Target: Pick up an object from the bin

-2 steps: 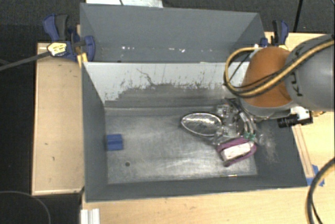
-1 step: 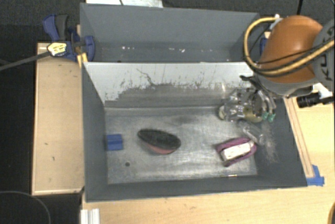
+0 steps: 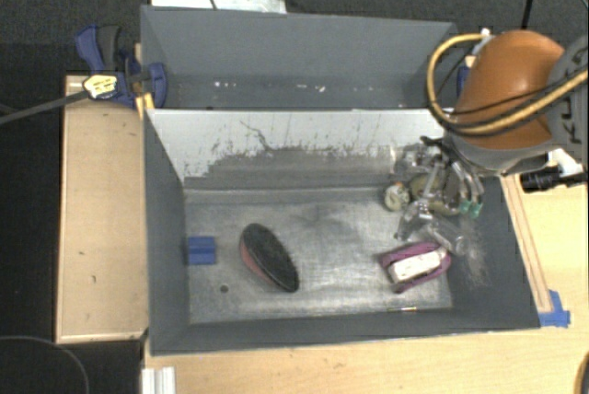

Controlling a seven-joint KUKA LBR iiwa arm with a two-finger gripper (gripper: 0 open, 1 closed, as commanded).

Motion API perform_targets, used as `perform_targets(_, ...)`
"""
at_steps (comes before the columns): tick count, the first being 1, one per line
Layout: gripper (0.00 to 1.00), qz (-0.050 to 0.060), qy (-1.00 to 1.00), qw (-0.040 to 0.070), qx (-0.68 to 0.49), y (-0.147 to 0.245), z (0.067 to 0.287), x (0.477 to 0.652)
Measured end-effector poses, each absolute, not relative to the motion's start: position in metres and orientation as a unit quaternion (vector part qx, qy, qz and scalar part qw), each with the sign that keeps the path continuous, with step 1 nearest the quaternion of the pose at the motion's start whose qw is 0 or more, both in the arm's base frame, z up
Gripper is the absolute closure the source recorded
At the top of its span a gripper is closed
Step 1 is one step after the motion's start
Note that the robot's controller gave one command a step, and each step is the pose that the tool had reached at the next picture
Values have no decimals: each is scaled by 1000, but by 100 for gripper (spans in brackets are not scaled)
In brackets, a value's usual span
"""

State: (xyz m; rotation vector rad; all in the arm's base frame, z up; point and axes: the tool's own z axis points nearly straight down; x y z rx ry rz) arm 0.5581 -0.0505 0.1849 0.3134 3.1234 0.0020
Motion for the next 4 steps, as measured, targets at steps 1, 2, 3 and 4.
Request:
perform_targets(1,0,0,990,-4,143,-83,119,487)
perform_targets(2,0,0,977,-2,212,-106,76,501)
perform_targets(3,100,0,977,-1,212,-106,76,501)
perform_targets(4,100,0,985,5,172,-109,242,511)
